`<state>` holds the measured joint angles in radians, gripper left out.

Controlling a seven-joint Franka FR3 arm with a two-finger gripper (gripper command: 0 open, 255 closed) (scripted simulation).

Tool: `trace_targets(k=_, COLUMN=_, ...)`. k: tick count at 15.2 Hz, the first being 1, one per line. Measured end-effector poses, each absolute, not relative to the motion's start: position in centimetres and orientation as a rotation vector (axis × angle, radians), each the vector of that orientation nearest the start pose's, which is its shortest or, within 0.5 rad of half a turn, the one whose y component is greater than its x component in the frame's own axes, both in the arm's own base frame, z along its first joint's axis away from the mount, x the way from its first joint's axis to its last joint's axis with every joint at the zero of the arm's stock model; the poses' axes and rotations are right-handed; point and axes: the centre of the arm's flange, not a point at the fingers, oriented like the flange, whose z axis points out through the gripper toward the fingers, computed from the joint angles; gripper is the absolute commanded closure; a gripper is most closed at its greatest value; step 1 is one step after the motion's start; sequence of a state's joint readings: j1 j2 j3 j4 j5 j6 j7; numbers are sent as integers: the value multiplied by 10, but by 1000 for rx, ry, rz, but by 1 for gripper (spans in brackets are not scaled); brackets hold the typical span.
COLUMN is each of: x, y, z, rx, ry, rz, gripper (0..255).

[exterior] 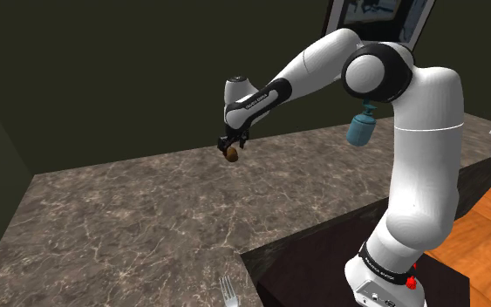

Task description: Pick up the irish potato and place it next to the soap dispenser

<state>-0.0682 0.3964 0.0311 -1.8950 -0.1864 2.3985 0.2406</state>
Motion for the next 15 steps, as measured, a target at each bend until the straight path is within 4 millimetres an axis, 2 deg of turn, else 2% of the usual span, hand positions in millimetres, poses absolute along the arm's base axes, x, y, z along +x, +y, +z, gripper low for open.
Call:
trace_targets(k=4, x=642, y=-30, z=283, rx=-3237, ry=244, rz=-193, gripper=0)
trace_targets(k=10, x=642, y=-30, z=281, rx=-3236, ry=244, rz=-195, gripper=0)
trace_targets(k=11, x=642, y=-30, z=281, rx=-3236, ry=244, rz=-195, gripper=255)
trace_targets(k=15, x=642, y=-30, z=281, rx=-3236, ry=244, rz=-196, gripper=255)
